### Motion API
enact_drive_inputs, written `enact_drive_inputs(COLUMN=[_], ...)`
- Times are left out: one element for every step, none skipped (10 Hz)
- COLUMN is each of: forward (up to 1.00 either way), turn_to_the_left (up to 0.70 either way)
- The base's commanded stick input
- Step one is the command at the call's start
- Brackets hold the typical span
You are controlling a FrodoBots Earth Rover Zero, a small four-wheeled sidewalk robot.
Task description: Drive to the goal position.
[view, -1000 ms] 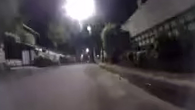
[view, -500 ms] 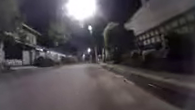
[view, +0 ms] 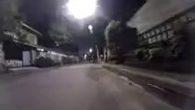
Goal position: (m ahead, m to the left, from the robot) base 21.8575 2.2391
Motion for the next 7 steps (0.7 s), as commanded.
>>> enact_drive_inputs(forward=[0.70, 0.70, 0.70, 0.70, 0.70, 0.70, 0.70], turn_to_the_left=[0.00, 0.00, 0.00, 0.00, 0.00, 0.00, 0.00])
